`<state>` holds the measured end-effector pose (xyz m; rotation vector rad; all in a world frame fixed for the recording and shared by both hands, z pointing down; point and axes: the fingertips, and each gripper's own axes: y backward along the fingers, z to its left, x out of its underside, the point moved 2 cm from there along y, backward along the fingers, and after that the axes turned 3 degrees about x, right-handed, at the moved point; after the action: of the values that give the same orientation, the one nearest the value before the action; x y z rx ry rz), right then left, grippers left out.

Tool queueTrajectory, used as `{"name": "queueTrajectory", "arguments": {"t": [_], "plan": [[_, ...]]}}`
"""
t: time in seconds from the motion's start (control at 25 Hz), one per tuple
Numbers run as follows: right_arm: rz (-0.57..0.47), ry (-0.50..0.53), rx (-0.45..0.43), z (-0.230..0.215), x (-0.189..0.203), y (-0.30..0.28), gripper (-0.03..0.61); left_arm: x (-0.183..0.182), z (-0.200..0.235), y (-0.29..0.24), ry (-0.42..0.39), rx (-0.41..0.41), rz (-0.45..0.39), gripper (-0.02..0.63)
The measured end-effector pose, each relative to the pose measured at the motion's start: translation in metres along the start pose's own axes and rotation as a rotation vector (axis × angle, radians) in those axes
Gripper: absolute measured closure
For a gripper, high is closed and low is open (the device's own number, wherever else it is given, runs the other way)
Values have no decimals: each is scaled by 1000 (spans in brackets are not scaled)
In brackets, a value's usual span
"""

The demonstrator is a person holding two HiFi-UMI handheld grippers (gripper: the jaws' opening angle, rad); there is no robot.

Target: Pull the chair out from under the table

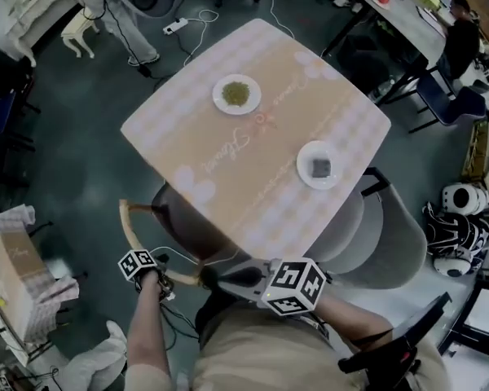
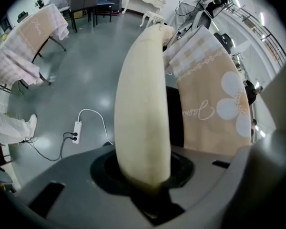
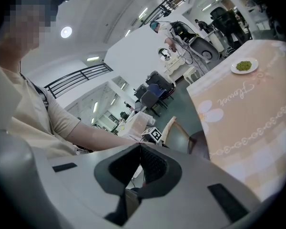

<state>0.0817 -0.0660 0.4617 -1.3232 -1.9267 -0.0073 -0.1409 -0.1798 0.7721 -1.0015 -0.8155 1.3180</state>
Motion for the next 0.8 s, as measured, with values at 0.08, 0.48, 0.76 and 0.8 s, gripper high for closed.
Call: {"name": "queueTrajectory", "arguments": {"t": [0.08, 0.48, 0.76, 0.8], "plan": [[-4, 15, -1, -3, -5, 3, 571, -6, -4, -1, 6, 0, -9, 488], [-59, -15, 9, -15, -4, 21, 571, 5, -21, -12, 1, -35, 29, 488], [-25, 16, -24, -5, -8, 13, 571, 4, -28, 4, -9, -37, 30, 488], [-24, 22, -26, -4, -9, 12, 571, 2, -31, 5, -14, -37, 27, 488]]}}
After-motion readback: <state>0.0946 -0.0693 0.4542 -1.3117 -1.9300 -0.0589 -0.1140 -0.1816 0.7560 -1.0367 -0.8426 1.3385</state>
